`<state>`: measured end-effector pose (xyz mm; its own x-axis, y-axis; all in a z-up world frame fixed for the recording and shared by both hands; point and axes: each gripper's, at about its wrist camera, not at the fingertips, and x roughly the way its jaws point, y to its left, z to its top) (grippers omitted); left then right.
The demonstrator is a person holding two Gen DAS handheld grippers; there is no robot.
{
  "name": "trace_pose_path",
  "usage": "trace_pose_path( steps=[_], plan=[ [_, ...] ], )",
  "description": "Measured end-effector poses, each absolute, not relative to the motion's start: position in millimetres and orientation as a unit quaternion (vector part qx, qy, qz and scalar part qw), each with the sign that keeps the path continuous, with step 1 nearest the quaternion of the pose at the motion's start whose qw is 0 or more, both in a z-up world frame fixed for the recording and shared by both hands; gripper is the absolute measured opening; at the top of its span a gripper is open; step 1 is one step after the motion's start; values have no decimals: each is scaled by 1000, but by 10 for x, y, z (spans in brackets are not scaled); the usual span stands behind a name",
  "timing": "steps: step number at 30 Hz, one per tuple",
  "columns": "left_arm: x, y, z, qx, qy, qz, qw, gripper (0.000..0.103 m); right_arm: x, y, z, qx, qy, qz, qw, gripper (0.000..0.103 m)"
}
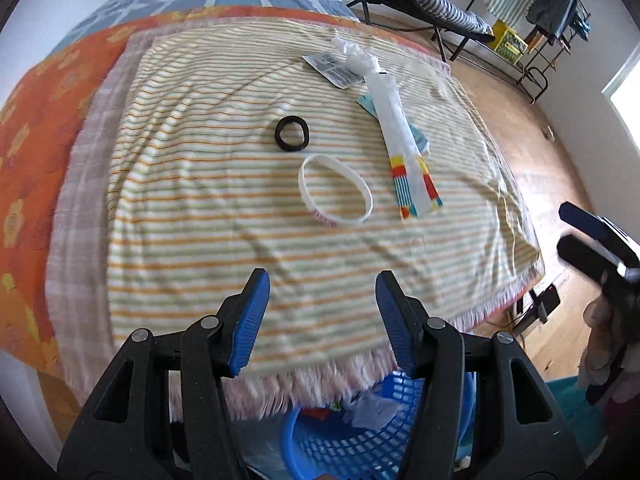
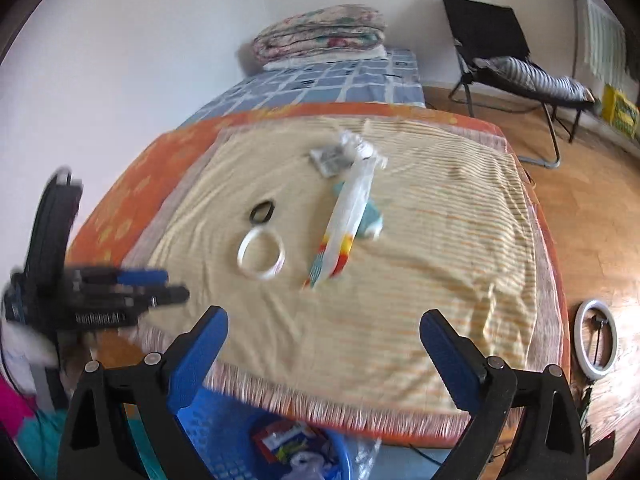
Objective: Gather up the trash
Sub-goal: 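Raise both tools back toward the wristband and white strip on the bed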
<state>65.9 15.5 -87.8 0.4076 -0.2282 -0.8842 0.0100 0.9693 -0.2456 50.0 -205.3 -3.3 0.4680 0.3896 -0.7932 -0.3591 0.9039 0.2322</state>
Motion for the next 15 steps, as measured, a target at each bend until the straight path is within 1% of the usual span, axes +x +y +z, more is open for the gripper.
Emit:
trace_pose_path(
  steps=[3, 6, 7, 8, 9, 13, 14, 15],
  plan=[
    [798, 152, -929, -109, 541, -71, 831, 57, 784, -2099, -76, 62, 483, 218, 845, 92],
    [937, 118, -984, -109, 543, -72, 830, 57, 1031, -2116, -179, 101, 497, 217, 834, 91],
    [969, 109, -1000, -109, 544, -72, 829, 57, 1085, -2117, -208, 108, 500, 216, 832, 88],
    [996, 104, -1015, -111, 544, -72, 828, 55, 1156, -2106, -252, 114, 505, 215, 828, 80],
    [1034, 89, -1035, -111, 546, -73, 827, 52, 1224, -2083, -307, 119, 513, 213, 823, 74],
    [1178, 66, -1118, -112, 552, -70, 823, 50, 1452, -1996, -449, 135, 525, 215, 812, 70],
    [1206, 61, -1133, -112, 552, -69, 823, 47, 1476, -1982, -466, 136, 527, 216, 811, 66],
    [1245, 56, -1154, -110, 554, -67, 823, 42, 1529, -1938, -496, 136, 530, 217, 808, 63]
  ],
)
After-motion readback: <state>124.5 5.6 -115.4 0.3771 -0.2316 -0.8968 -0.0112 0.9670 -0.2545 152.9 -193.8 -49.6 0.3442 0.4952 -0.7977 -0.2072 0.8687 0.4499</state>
